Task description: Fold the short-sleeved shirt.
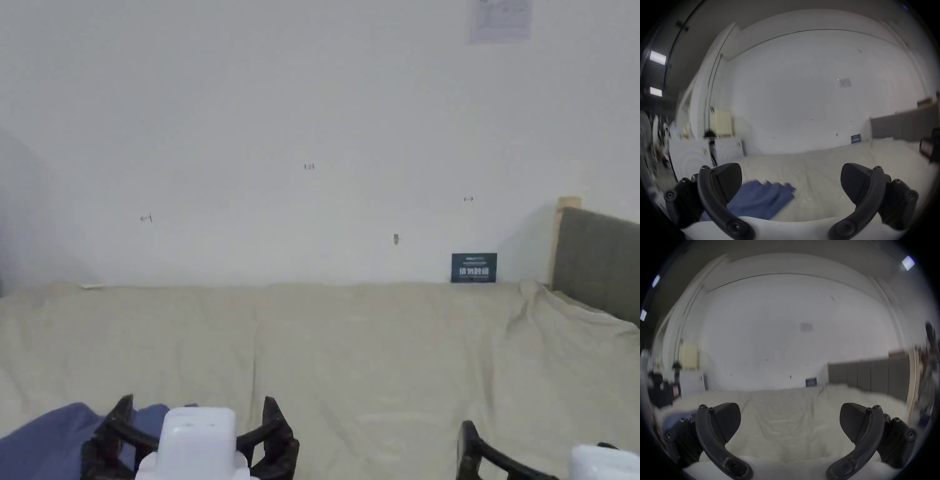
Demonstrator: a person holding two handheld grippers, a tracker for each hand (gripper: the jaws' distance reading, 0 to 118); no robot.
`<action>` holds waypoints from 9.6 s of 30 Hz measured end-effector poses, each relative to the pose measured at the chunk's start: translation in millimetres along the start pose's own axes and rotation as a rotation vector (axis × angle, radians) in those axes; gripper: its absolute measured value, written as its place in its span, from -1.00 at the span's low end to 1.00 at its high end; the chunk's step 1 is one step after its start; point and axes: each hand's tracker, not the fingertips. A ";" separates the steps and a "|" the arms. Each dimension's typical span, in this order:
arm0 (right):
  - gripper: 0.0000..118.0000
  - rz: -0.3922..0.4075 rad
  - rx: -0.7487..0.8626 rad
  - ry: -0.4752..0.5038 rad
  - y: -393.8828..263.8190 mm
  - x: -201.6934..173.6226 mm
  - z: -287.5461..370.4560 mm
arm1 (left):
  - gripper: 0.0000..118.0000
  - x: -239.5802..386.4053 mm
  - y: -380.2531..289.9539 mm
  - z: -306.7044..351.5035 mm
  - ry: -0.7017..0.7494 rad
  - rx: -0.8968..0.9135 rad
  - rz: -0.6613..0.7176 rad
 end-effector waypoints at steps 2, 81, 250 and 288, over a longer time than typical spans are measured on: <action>1.00 -0.360 -0.092 0.001 0.3 21.5 -4.6 | 1.00 12.3 0.0 3.8 0.014 0.127 -0.243; -1.00 0.263 0.024 0.398 -20.8 -149.0 0.8 | -1.00 -150.7 -13.3 42.9 0.349 -0.150 0.079; -1.00 0.158 -0.392 0.101 -31.4 -8.6 -72.4 | 0.35 -93.5 -183.8 -183.8 -0.206 -1.037 0.122; -0.33 0.513 -1.259 0.359 -129.8 -122.6 -430.9 | -0.95 -108.0 -166.2 -133.2 -0.199 -0.834 0.465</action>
